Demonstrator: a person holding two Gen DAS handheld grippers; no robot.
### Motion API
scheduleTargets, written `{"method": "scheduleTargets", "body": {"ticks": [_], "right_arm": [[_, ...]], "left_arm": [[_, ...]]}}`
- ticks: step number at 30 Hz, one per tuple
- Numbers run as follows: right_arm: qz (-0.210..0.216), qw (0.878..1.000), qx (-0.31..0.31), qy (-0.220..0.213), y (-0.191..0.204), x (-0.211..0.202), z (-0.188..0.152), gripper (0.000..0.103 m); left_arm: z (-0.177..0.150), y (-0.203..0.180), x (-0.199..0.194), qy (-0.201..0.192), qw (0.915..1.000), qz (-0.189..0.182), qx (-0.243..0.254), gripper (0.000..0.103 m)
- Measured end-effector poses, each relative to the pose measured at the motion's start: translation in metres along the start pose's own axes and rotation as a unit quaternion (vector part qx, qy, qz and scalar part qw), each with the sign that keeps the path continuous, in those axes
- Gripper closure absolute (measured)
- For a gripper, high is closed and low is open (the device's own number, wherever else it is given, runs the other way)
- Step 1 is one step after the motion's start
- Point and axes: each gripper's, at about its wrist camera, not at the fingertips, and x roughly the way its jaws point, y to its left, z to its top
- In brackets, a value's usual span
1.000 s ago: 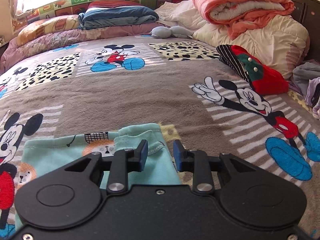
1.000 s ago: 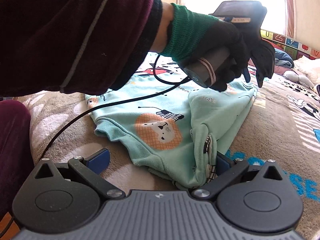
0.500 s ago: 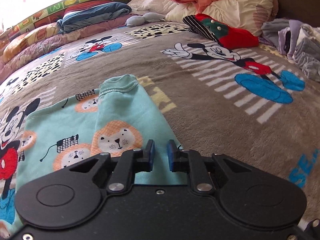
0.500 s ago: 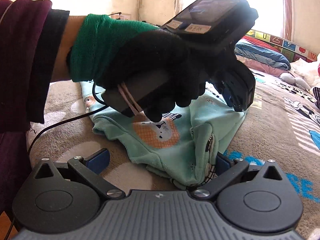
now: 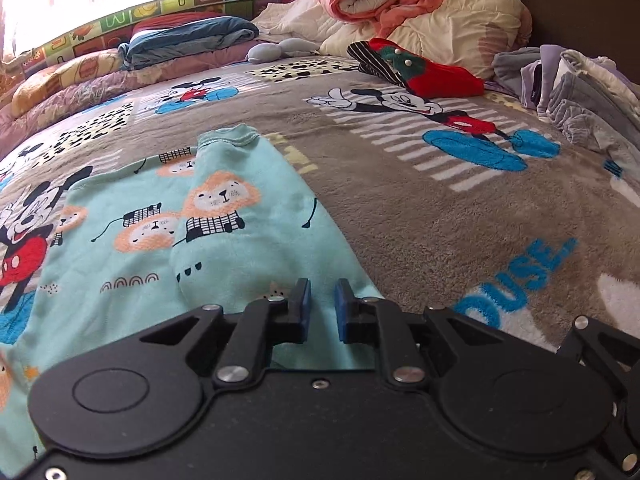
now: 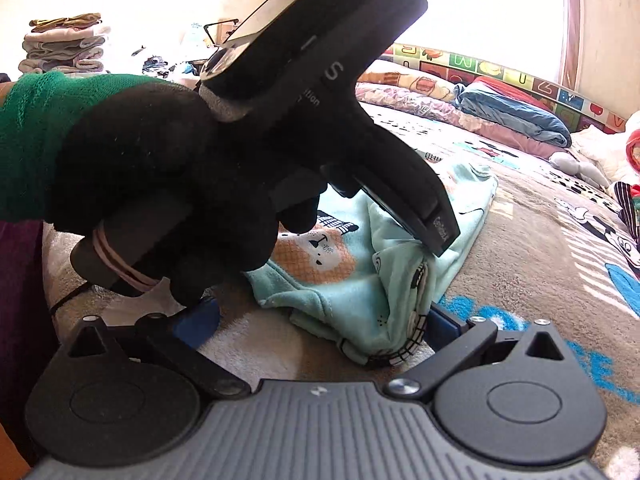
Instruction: Fold clothes
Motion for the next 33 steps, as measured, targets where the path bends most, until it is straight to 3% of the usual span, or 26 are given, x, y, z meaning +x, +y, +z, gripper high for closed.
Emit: {"method": "scheduleTargets", "body": {"ticks": [3, 11, 15, 21, 24, 26, 30, 33], "right_arm": [[0.001, 1.000, 0.004, 0.002, 0.000, -0.007, -0.002, 0.001], [-0.017, 0.999, 0.025, 0.028, 0.002, -0.033, -0.007, 0.002], [-0.049, 0.999, -0.016, -0.008, 0.012, -0.040, -0.004, 0.002], [-0.072, 0.993, -0.079, -0.051, 0.023, -0.016, 0.024, 0.002], [-0.066, 0.994, -0.078, -0.027, 0.016, 0.009, 0.031, 0.001], [-0.056, 0.996, -0.069, 0.029, 0.017, 0.024, 0.024, 0.000], [-0.051, 0.997, -0.054, 0.010, 0.014, 0.018, 0.023, 0.001], [-0.053, 0.997, -0.048, -0.010, 0.021, 0.004, 0.024, 0.002]], "left_arm": [[-0.004, 0.000, -0.013, -0.004, 1.0000, -0.006, 0.006, 0.090], [-0.038, 0.032, -0.075, -0.056, 0.9947, -0.008, -0.086, 0.087], [-0.054, 0.059, -0.092, -0.066, 0.9856, -0.013, -0.155, 0.087], [-0.074, 0.100, -0.114, -0.093, 0.9631, -0.028, -0.251, 0.086], [-0.083, 0.113, -0.120, -0.094, 0.9587, -0.025, -0.267, 0.085], [-0.086, 0.119, -0.125, -0.099, 0.9565, -0.027, -0.273, 0.085], [-0.088, 0.129, -0.136, -0.114, 0.9543, -0.018, -0.276, 0.082], [-0.090, 0.147, -0.146, -0.122, 0.9478, 0.009, -0.294, 0.082]]}}
